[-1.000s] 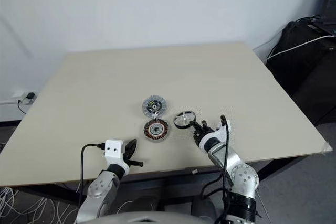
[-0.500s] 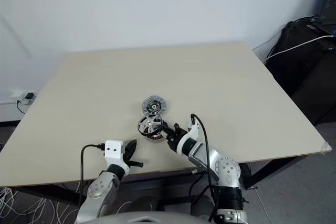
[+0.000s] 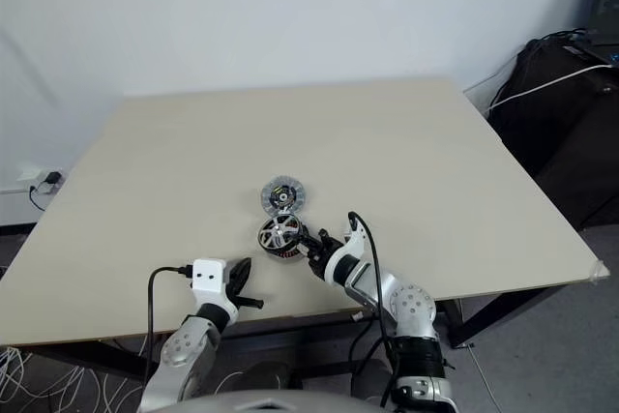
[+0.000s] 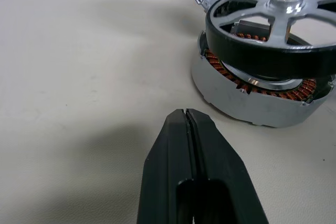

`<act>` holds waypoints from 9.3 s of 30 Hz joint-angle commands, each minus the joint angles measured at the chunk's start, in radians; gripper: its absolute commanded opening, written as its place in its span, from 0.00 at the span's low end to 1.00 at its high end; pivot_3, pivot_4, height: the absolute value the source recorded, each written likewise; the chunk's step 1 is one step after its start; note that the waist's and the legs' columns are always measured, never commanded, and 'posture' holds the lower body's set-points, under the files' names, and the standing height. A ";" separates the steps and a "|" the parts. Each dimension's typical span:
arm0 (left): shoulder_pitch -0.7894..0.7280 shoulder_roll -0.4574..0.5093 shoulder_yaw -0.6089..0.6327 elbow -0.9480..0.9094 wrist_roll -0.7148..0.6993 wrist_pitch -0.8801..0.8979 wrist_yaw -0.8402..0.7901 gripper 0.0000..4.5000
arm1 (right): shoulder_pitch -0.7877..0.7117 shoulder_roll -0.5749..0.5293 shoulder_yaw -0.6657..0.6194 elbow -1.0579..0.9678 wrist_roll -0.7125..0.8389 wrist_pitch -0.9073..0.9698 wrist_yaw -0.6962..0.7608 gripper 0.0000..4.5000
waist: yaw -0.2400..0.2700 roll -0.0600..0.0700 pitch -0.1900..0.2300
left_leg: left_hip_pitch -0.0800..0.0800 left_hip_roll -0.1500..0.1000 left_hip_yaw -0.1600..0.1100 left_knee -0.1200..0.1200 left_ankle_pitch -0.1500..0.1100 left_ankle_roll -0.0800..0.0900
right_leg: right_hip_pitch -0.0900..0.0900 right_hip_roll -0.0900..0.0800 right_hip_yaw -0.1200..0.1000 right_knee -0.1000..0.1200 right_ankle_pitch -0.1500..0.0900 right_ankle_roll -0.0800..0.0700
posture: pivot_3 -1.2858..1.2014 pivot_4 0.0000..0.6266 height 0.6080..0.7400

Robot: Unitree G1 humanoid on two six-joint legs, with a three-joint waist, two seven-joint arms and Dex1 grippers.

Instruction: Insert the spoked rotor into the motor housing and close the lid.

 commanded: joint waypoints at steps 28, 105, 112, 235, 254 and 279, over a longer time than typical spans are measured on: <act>-0.010 0.000 -0.004 -0.034 -0.001 -0.007 -0.003 0.01 | -0.084 0.048 -0.039 0.049 -0.115 -0.004 0.116 0.51 | -0.007 0.000 0.000 | 0.001 0.000 0.000 0.000 0.000 0.000 | 0.000 0.000 0.000 0.001 0.003 -0.004 | 0.52 0.00 1.00; 0.001 -0.014 -0.029 0.014 -0.002 -0.085 -0.023 0.01 | -0.685 -0.457 0.901 0.257 -1.664 -0.975 1.197 0.58 | 0.008 -0.007 -0.005 | 0.003 0.000 0.001 0.003 0.001 -0.002 | 0.001 0.000 -0.001 0.002 0.005 -0.006 | 0.52 0.00 1.00; 0.009 -0.027 -0.028 0.015 -0.007 -0.095 -0.009 0.01 | -0.798 -0.423 0.947 0.400 -1.768 -1.126 1.239 0.08 | 0.011 -0.007 -0.005 | 0.003 -0.001 0.000 0.002 0.001 -0.003 | 0.001 0.001 -0.001 0.002 0.006 -0.008 | 0.52 0.00 1.00; -0.012 -0.038 -0.023 0.040 -0.038 -0.078 -0.029 0.01 | -0.565 -0.085 0.350 -0.227 -0.994 0.184 0.752 0.47 | -0.003 -0.009 -0.007 | -0.003 0.000 -0.002 0.003 0.001 -0.008 | -0.004 0.001 -0.003 0.004 0.008 -0.010 | 0.52 0.00 1.00; -0.007 -0.020 -0.029 0.028 -0.037 -0.060 -0.047 0.01 | -0.067 -0.676 0.399 -0.484 -1.457 -0.244 0.588 0.01 | 0.024 -0.012 -0.008 | -0.001 0.000 0.000 0.004 0.002 -0.005 | 0.000 0.000 -0.003 0.001 0.004 -0.004 | 0.52 0.00 1.00; -0.014 -0.009 -0.018 0.031 -0.038 -0.054 -0.051 0.01 | 0.032 -0.381 0.397 -0.496 -1.200 -0.298 0.640 0.01 | 0.030 -0.019 -0.002 | 0.002 0.001 0.000 0.005 -0.001 -0.009 | 0.004 0.000 -0.003 0.001 0.004 -0.001 | 0.52 0.00 1.00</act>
